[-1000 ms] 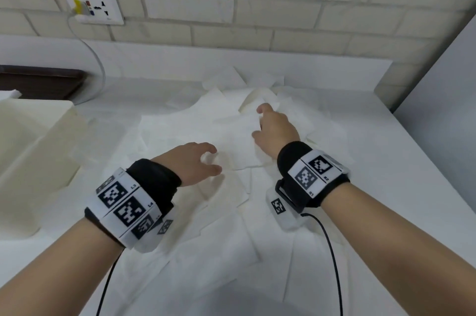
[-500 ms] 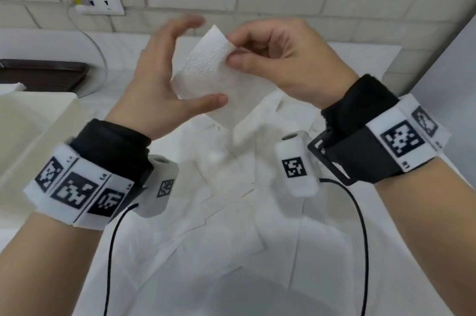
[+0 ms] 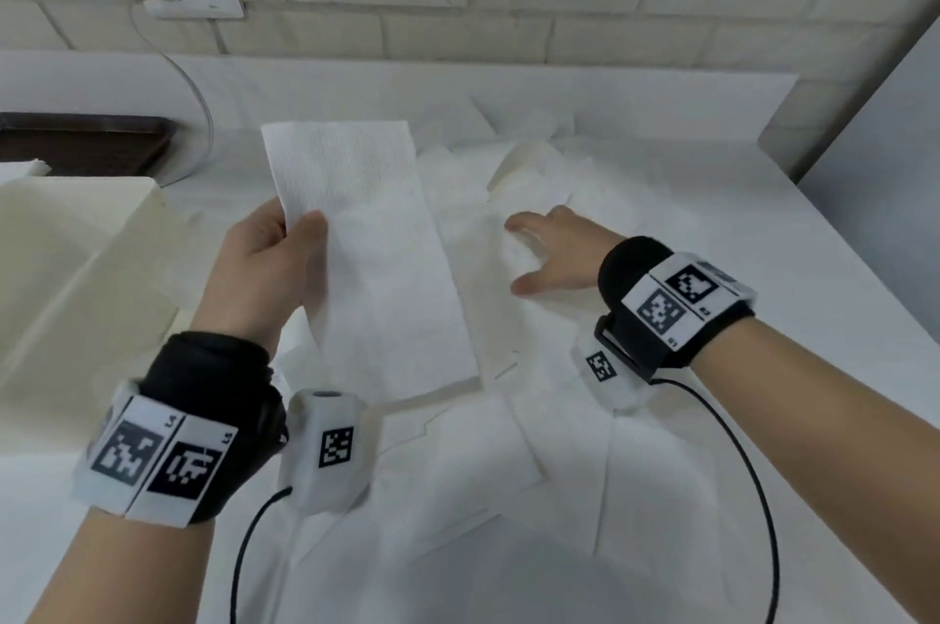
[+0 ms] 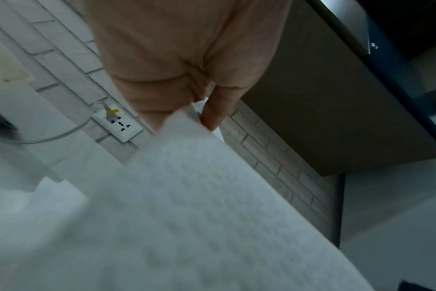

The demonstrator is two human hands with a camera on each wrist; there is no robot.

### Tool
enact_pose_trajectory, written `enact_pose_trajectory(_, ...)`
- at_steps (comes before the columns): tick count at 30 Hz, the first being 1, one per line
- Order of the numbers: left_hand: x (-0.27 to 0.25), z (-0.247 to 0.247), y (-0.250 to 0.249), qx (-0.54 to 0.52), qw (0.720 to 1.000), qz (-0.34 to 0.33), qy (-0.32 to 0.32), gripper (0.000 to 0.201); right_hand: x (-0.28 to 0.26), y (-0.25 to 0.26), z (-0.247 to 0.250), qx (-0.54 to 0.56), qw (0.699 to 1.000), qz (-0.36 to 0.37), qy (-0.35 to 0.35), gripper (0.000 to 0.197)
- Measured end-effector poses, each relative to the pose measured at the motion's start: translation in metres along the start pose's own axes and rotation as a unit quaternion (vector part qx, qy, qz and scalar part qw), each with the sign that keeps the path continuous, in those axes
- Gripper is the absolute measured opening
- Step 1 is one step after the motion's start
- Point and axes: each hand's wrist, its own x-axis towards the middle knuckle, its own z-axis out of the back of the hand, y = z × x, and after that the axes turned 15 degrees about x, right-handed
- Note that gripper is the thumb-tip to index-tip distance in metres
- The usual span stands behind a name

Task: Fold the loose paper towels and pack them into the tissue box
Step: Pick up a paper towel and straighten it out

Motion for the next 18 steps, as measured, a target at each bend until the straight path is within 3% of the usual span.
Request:
enact_pose_trajectory(5, -0.002, -0.003, 0.004, 0.0, 1.0, 0.019, 0.002, 0.031, 0.007, 0.002, -0.004, 0.035, 0.995, -0.04, -0.081, 0.076)
enact_pose_trajectory(10, 0.0, -0.003, 0.003, -0.008, 1.0, 0.02, 0.003, 0.031, 0.01, -0.005, 0.006, 0.022, 0.994, -0.083, -0.075, 0.073)
enact_pose_trajectory(12, 0.001, -0.004, 0.002, -0.007, 1.0, 0.018, 0.003, 0.031, 0.011, -0.007, 0.01, 0.072, 0.991, -0.068, -0.094, 0.06)
enact_pose_trajectory(16, 0.004, -0.006, 0.002, -0.009, 1.0, 0.019, -0.013, 0.029, 0.012, -0.005, 0.019, 0.167, 0.966, 0.015, -0.195, 0.008)
enact_pose_trajectory(18, 0.005, -0.008, 0.002, -0.01, 1.0, 0.016, -0.019, 0.029, 0.01, -0.002, 0.025, 0.196, 0.953, 0.058, -0.224, 0.008)
